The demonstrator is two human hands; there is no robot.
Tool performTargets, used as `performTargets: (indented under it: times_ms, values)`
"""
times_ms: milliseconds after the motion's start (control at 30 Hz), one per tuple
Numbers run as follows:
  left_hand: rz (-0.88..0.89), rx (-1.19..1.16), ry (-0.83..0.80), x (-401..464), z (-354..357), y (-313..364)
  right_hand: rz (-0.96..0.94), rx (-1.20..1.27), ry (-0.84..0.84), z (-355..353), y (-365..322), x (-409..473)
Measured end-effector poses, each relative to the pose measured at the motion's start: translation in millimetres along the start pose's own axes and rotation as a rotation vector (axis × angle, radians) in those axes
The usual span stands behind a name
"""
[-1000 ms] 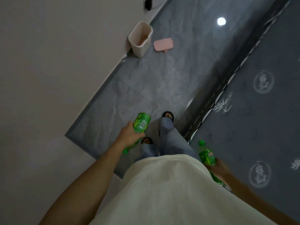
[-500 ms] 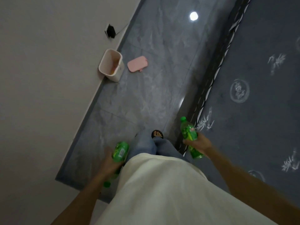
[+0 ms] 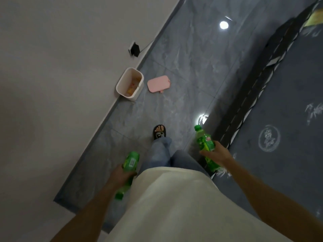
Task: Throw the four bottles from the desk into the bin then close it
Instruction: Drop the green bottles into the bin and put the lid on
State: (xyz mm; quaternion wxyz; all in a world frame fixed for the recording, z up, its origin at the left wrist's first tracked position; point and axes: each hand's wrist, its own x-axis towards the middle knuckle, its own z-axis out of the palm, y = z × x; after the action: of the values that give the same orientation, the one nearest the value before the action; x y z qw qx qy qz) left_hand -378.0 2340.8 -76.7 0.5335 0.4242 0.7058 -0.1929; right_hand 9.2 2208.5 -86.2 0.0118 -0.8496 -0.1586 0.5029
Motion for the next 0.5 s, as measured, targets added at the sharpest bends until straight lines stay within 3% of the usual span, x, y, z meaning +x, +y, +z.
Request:
performTargets:
  times_ms: [267,500]
  values:
    - [0.175,0.062,-0.006,50.1,-36.5,154.0,0.134,-0.136,-0.014,-55.6,-12.9,23.3]
    - [0.172,-0.002,0.045,82.5,-41.0,238.4,0.110,-0.250,-0.087,-132.6,-58.1,83.7]
